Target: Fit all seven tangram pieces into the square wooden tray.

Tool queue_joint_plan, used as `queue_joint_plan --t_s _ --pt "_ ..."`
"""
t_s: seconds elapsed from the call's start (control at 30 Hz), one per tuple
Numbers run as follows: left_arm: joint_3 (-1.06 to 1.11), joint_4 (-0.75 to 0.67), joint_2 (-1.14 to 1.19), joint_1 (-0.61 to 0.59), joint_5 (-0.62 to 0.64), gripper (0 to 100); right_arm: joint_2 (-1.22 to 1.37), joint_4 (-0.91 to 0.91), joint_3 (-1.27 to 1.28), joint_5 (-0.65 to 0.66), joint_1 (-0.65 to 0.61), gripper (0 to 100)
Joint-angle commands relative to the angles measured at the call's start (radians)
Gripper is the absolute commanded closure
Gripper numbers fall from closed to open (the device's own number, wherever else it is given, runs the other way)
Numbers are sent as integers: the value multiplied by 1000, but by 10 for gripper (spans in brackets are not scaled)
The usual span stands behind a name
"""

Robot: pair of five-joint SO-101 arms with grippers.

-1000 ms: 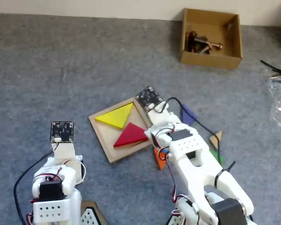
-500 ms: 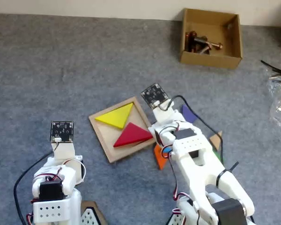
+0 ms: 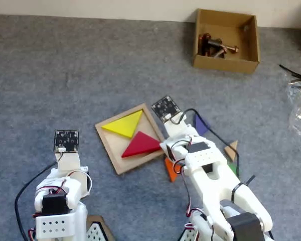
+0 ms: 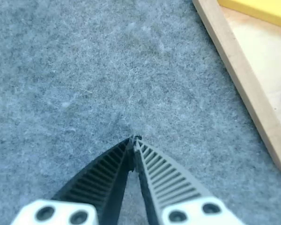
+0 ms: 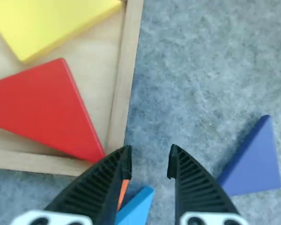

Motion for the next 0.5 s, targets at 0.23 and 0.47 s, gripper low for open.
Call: queue_joint_plan --t_s 0.23,0.47 --pt "21 8 7 -8 3 995 -25 24 16 9 -67 872" --pt "21 8 7 -8 3 995 -25 25 18 9 -77 872"
